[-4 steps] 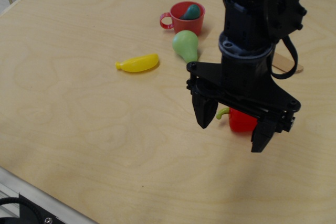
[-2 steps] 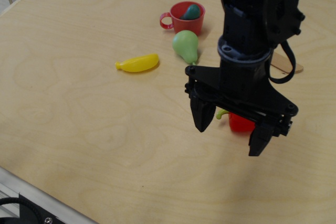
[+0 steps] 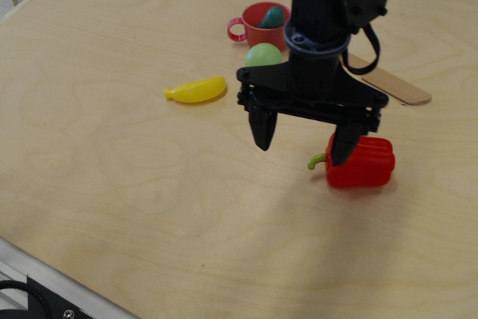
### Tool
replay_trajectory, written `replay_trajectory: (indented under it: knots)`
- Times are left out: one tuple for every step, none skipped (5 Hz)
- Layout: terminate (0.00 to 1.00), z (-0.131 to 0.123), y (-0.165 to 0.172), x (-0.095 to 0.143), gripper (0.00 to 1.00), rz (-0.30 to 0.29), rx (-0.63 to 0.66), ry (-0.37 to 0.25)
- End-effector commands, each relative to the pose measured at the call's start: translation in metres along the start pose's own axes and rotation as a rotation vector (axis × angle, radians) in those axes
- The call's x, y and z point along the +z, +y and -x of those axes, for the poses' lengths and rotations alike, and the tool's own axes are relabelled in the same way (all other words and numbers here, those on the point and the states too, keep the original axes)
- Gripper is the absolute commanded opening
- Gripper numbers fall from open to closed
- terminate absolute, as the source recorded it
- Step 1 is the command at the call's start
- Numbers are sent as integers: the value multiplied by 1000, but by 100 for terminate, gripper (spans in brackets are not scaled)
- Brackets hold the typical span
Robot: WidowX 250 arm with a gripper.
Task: Take cucumber out of cup
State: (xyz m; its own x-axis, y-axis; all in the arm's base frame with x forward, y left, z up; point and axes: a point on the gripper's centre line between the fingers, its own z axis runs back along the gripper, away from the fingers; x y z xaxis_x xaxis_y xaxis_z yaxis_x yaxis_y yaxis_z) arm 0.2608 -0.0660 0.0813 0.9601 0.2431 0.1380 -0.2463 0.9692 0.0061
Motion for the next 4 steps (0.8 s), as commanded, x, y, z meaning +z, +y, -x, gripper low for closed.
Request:
replay_trajectory:
  knots:
    - [0, -65, 28, 13, 100, -28, 252, -153]
    - [0, -95, 39, 16, 100, -52, 340, -176]
    - [0, -125, 53, 17, 100, -64, 404, -187]
    - [0, -143, 64, 21, 100, -69, 444, -222]
